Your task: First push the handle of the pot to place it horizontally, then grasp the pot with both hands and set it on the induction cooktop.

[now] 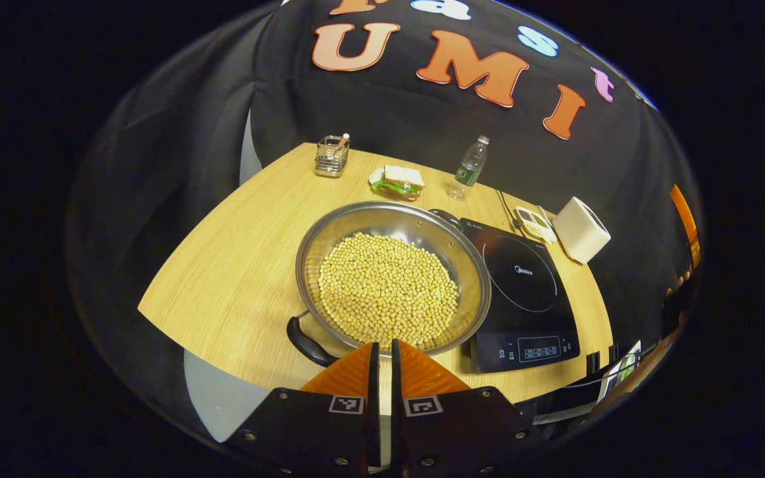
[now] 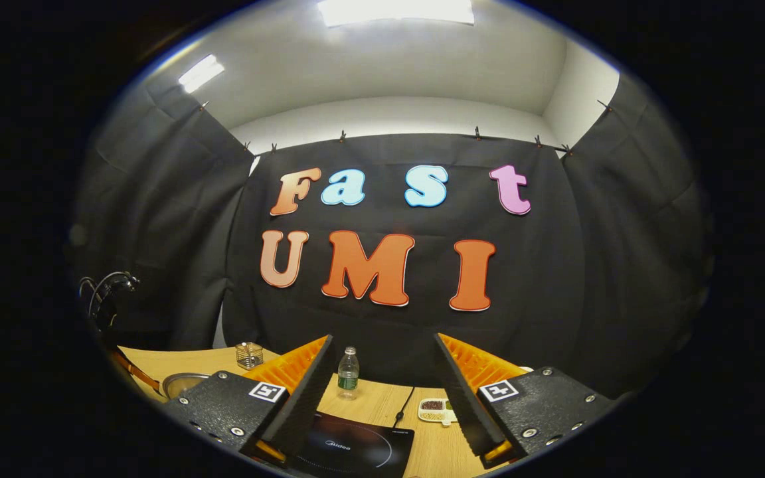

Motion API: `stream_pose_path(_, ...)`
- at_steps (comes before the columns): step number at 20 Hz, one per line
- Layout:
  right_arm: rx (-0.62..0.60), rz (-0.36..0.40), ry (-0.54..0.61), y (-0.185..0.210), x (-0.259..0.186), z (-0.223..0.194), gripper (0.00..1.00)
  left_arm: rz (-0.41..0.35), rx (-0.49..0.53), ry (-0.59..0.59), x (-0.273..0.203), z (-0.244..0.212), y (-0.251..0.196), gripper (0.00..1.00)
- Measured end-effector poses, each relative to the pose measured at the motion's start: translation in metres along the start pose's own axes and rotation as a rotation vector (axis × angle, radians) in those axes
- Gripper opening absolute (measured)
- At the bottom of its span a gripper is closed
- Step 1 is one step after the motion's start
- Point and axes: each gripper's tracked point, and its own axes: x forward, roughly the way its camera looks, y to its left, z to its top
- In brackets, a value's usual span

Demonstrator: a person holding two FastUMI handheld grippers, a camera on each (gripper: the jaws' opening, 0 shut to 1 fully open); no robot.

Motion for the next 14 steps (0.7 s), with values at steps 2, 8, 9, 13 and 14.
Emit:
stream_pose_path(2,-0.009,-0.010,0.009,-0.001,0.000,-0.007,0.90,0.006,-0.043,0.029,0.004,-0.009,0.005,0.07)
stream_pose_path(8,-0.008,-0.017,0.039,-0.001,-0.005,-0.020,0.90,0.008,-0.150,0.093,0.015,-0.028,0.014,0.08)
stream_pose_path(9,-0.005,-0.017,0.042,-0.001,-0.006,-0.021,0.90,0.002,-0.167,0.108,0.016,-0.034,0.012,0.08)
stream_pose_path(13,-0.012,-0.023,0.047,0.002,-0.006,-0.023,0.90,0.036,-0.188,0.131,0.027,-0.043,0.023,0.07)
stream_pose_path(14,-0.015,-0.027,0.049,0.001,-0.007,-0.024,0.90,0.053,-0.206,0.136,0.031,-0.045,0.026,0.07)
